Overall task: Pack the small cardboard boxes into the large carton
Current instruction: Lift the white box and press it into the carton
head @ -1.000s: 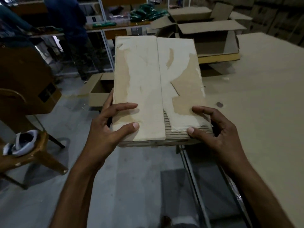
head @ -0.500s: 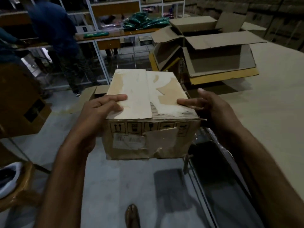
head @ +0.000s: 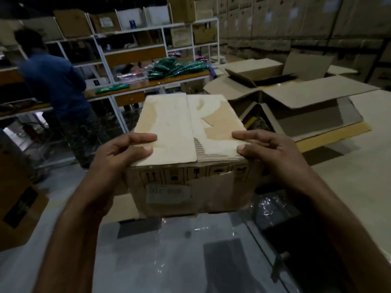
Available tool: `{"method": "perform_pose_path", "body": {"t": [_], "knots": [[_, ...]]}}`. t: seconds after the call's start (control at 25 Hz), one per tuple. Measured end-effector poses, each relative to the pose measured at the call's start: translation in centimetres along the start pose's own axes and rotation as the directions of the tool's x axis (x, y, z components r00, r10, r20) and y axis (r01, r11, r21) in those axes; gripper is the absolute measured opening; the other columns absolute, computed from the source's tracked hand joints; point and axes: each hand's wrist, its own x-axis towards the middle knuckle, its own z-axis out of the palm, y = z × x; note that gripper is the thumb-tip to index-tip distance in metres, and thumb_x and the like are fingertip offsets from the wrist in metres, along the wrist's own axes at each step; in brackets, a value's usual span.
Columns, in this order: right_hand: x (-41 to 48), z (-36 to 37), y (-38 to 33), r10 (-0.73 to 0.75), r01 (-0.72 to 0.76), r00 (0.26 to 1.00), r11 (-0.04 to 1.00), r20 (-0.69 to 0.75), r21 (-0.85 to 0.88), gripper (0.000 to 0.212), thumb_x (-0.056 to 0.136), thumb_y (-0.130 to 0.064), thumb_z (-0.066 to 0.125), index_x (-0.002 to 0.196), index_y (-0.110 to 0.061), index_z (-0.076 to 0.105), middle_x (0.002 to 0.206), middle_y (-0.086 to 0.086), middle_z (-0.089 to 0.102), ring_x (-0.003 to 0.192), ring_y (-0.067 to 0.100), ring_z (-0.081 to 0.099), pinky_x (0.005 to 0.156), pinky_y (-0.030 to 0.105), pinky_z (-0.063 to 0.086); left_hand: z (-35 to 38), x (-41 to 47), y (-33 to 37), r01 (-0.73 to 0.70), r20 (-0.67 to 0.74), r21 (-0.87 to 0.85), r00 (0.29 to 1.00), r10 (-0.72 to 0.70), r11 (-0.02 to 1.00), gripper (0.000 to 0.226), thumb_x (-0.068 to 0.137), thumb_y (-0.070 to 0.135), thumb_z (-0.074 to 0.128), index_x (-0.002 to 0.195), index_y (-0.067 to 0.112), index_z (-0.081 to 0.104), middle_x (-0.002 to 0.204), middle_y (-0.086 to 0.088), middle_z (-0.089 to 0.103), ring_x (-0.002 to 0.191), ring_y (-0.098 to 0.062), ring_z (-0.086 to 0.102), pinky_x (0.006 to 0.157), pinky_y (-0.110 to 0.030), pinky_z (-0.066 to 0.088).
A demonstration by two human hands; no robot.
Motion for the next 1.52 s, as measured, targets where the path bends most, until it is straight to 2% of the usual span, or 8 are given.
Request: {"method": "perform_pose_path", "body": {"t": [0.08,0.16,0.44,0.68,1.04,1.32,1.44,1.52], "knots": [[2.7,1.4,-0.5,-0.095,0.095,0.995,0.995,-0.042,-0.007,0.031,0.093,-0.023,0.074,0.117,-0.041,0.076,0.125,-0.007,0.071,0.108,0.016,0.07,0.077,0.04,0.064,-1.1,3.9,-0.3,-0.081,0.006,-0.096,0.997,0.082,0.992,0.03,0.09,0.009,0.065,0.093,0.033,0.081,0.125,0.006,0.071,0.106,-0.016,0.068,0.066,-0.024,0.054],[5.8,2.2,-0.9,-0.181,0.182,0.98,0.983,-0.087,0.002,0.033,0.091,-0.027,0.076,0.12,-0.041,0.074,0.13,-0.003,0.068,0.114,0.019,0.069,0.086,0.045,0.063,-1.4,8.5,-0.6,-0.188,0.019,-0.11,0.981,0.191,0.976,0.032,0.086,0.009,0.065,0.095,0.035,0.081,0.134,0.008,0.066,0.116,-0.013,0.063,0.071,-0.024,0.051],[18.1,0.4,-1.0,-0.384,0.377,0.88,0.923,-0.278,-0.081,0.031,0.092,-0.012,0.072,0.119,-0.026,0.076,0.123,-0.004,0.074,0.114,0.009,0.069,0.085,0.021,0.058,3.1,24.5,-0.5,-0.376,0.116,-0.148,0.912,0.393,0.915,0.021,0.084,0.026,0.076,0.105,0.029,0.076,0.121,0.019,0.069,0.106,-0.002,0.066,0.072,-0.017,0.053],[28.1,-3.1,-1.1,-0.446,0.432,0.805,0.893,-0.39,-0.129,0.032,0.092,-0.012,0.071,0.118,-0.029,0.076,0.122,-0.007,0.075,0.114,0.008,0.069,0.083,0.023,0.059,8.2,37.4,1.0,-0.447,0.146,-0.251,0.859,0.49,0.859,0.016,0.088,0.019,0.074,0.101,0.027,0.077,0.115,0.013,0.073,0.099,-0.003,0.068,0.069,-0.014,0.051],[41.0,-8.0,-2.8,-0.475,0.4,0.674,0.879,-0.566,-0.261,0.031,0.095,-0.011,0.068,0.121,-0.027,0.073,0.119,-0.008,0.075,0.109,0.008,0.071,0.08,0.02,0.058,17.0,55.7,4.8,-0.487,0.261,-0.397,0.753,0.604,0.778,0.015,0.09,0.016,0.073,0.101,0.026,0.076,0.105,0.014,0.075,0.09,-0.005,0.069,0.063,-0.017,0.052],[51.9,-10.9,-2.1,-0.468,0.292,0.517,0.883,-0.717,-0.367,0.059,0.093,-0.009,0.067,0.148,-0.022,0.052,0.114,-0.011,0.073,0.102,0.003,0.071,0.077,0.017,0.055,24.7,71.4,4.5,-0.47,0.4,-0.553,0.574,0.714,0.688,0.016,0.091,0.02,0.074,0.103,0.03,0.075,0.112,0.012,0.074,0.111,-0.014,0.067,0.079,-0.024,0.054],[55.9,-11.2,-1.3,-0.432,0.219,0.461,0.902,-0.775,-0.373,0.055,0.094,-0.007,0.064,0.147,-0.018,0.055,0.111,-0.01,0.075,0.093,-0.001,0.072,0.068,0.012,0.053,27.7,76.8,3.9,-0.41,0.471,-0.602,0.511,0.719,0.685,0.015,0.091,0.021,0.074,0.104,0.029,0.074,0.114,0.013,0.072,0.113,-0.012,0.065,0.075,-0.022,0.054],[58.2,-11.2,-0.7,-0.405,0.19,0.418,0.914,-0.813,-0.358,0.053,0.094,-0.008,0.063,0.145,-0.019,0.056,0.116,-0.006,0.074,0.097,0.005,0.073,0.072,0.016,0.056,29.5,79.6,3.7,-0.352,0.51,-0.631,0.483,0.712,0.691,0.016,0.091,0.021,0.074,0.106,0.027,0.074,0.119,0.01,0.069,0.112,-0.011,0.065,0.07,-0.019,0.055]]}}
